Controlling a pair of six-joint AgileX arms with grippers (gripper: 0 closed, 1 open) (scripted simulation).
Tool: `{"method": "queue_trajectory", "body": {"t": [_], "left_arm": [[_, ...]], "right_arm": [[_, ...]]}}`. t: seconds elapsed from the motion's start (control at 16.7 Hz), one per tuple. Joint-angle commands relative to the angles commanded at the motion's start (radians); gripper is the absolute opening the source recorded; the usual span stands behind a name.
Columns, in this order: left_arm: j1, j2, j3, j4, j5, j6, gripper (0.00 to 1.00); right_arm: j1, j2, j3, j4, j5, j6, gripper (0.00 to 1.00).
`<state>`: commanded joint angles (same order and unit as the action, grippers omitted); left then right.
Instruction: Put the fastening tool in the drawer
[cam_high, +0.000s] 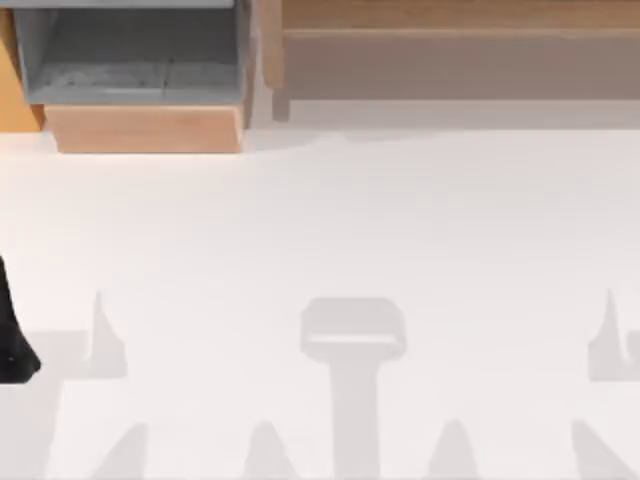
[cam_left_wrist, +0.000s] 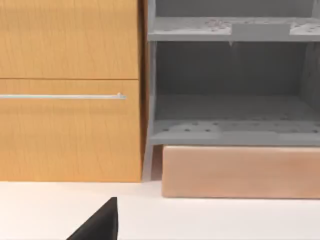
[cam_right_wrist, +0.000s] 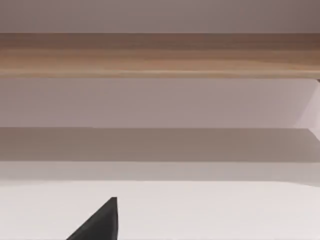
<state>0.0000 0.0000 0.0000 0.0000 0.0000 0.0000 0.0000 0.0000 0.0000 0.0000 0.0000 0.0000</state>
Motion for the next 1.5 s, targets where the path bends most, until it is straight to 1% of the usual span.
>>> {"method": "queue_trajectory", "body": {"t": [0.24, 0.42, 0.54, 0.84, 1.5], "left_arm": [[0.008, 0.027, 0.015, 0.017, 0.003, 0.022, 1.0], [0.038, 0.138, 0.074, 0.079, 0.021, 0.105, 1.0], [0.066, 0.258, 0.133, 0.143, 0.042, 0.19, 1.0], [0.148, 0.662, 0.325, 0.351, 0.123, 0.471, 1.0], [0.331, 1.721, 0.83, 0.889, 0.348, 1.199, 1.0]], "right_arm": [[0.0, 0.0, 0.0, 0.0, 0.0, 0.0, 1.0], [0.0, 0.0, 0.0, 0.0, 0.0, 0.0, 1.0], [0.0, 0.0, 0.0, 0.0, 0.0, 0.0, 1.0], [0.0, 0.0, 0.0, 0.0, 0.0, 0.0, 1.0], [0.0, 0.0, 0.0, 0.0, 0.0, 0.0, 1.0]]}}
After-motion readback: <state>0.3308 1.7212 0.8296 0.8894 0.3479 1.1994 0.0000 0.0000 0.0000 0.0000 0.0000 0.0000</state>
